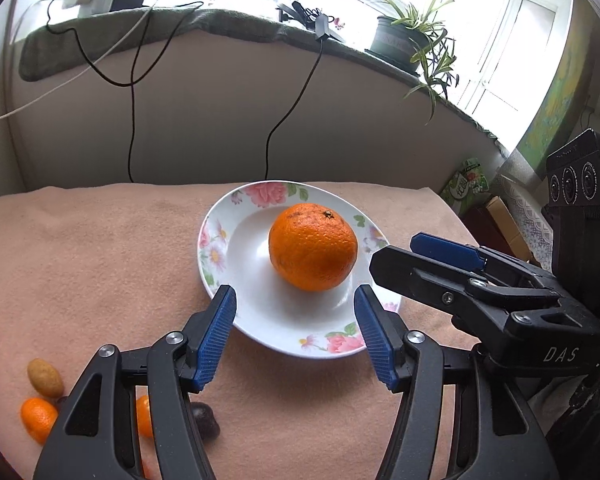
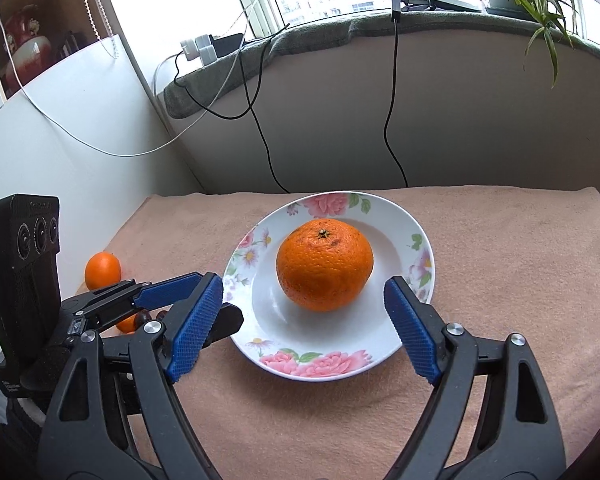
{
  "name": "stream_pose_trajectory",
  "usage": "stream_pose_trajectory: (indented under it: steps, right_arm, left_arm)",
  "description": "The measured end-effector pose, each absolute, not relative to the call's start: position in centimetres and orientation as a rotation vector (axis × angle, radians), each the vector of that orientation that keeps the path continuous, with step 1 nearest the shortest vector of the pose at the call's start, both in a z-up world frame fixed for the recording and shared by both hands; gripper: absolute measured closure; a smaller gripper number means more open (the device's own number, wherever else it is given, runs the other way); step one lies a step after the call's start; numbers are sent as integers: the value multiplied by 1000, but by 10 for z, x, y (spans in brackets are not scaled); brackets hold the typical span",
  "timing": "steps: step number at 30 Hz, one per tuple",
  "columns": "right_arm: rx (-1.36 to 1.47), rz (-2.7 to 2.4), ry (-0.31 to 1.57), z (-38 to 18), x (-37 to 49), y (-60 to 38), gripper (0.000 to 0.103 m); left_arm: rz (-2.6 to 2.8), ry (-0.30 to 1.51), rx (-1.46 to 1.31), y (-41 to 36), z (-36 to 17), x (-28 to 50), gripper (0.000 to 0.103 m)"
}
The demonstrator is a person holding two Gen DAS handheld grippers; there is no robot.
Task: Organize fruits
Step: 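Lower the orange onto the plate and open the right gripper, then move the right gripper to the second large orange and grasp it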
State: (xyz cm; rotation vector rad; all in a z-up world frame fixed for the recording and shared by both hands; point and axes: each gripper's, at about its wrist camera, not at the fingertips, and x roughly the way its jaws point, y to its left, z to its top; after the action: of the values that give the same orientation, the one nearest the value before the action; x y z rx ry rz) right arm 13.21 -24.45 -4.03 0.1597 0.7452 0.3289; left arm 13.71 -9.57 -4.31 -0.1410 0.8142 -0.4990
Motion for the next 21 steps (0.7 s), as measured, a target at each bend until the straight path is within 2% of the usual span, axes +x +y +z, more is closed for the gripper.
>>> stream_pose_trajectory:
  steps: [11,16,21]
  right_arm:
    - [164,384,705,-29,107,-222,17]
    - [124,410,697,-26,104,-204,6]
    - [74,441,716,-30,107,-180,6]
  left_arm:
    - [-418,779,-116,-57,-38,106,41]
    - [-353,772,-126,-29,-37,96,41]
    - [-277,755,-139,1,-35,88,33]
